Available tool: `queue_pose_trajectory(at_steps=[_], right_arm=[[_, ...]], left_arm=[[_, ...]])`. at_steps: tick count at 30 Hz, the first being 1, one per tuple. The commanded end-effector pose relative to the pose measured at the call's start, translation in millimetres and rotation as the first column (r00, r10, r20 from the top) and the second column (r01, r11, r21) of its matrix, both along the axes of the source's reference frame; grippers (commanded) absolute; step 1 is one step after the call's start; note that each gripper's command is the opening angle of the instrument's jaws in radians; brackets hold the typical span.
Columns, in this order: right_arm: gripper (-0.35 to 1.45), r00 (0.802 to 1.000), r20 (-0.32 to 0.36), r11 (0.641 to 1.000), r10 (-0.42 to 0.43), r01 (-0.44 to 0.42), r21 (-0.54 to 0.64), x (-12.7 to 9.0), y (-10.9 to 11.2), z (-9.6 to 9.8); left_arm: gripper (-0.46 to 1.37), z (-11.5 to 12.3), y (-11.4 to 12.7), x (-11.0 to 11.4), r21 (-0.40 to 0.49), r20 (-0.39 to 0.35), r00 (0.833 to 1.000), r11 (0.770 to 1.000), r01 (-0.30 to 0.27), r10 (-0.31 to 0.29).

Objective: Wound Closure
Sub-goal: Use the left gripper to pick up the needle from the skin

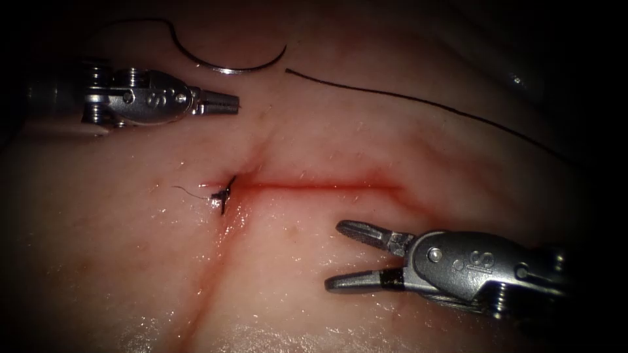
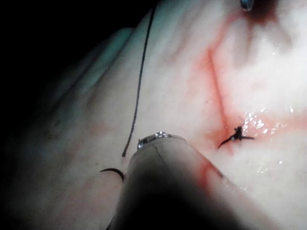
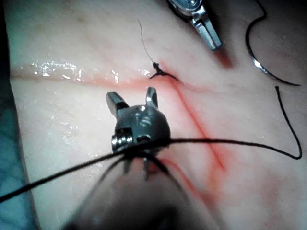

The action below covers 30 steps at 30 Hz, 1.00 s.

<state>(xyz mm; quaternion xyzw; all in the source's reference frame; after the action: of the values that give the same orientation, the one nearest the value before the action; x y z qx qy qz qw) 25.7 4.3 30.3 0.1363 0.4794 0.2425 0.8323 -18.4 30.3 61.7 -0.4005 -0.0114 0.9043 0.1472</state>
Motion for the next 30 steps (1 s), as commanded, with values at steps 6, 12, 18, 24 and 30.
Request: queue_pose_trajectory(at_steps=[6,12,18,24,30], right_arm=[[0.70,1.000,-0.002,1.000,-0.002,0.002,0.002,0.0,-0.2,-0.3],[0.70,1.000,-0.001,1.000,-0.002,0.002,0.003,-0.1,-0.1,-0.2],[0.70,1.000,-0.001,1.000,-0.002,0.002,0.003,-0.1,0.0,-0.3],[0.71,1.000,-0.001,1.000,-0.002,0.002,0.003,-0.1,0.0,-0.3],[0.71,1.000,-0.003,1.000,-0.003,0.003,0.003,-0.3,-0.1,-0.3]], left_arm=[[-0.35,0.0,0.1,-0.6,0.002,-0.005,1.000,1.000,0.005,-0.005],[-0.35,-0.3,0.0,-0.9,0.004,-0.016,1.000,1.000,0.010,-0.010],[0.56,-0.3,0.9,-1.3,0.007,-0.065,0.997,1.000,0.030,-0.030],[0.83,0.1,1.6,-2.3,-0.023,-0.106,0.994,0.999,0.037,-0.039],[0.87,1.1,2.9,-2.9,-0.059,-0.211,0.975,0.997,0.058,-0.069]])
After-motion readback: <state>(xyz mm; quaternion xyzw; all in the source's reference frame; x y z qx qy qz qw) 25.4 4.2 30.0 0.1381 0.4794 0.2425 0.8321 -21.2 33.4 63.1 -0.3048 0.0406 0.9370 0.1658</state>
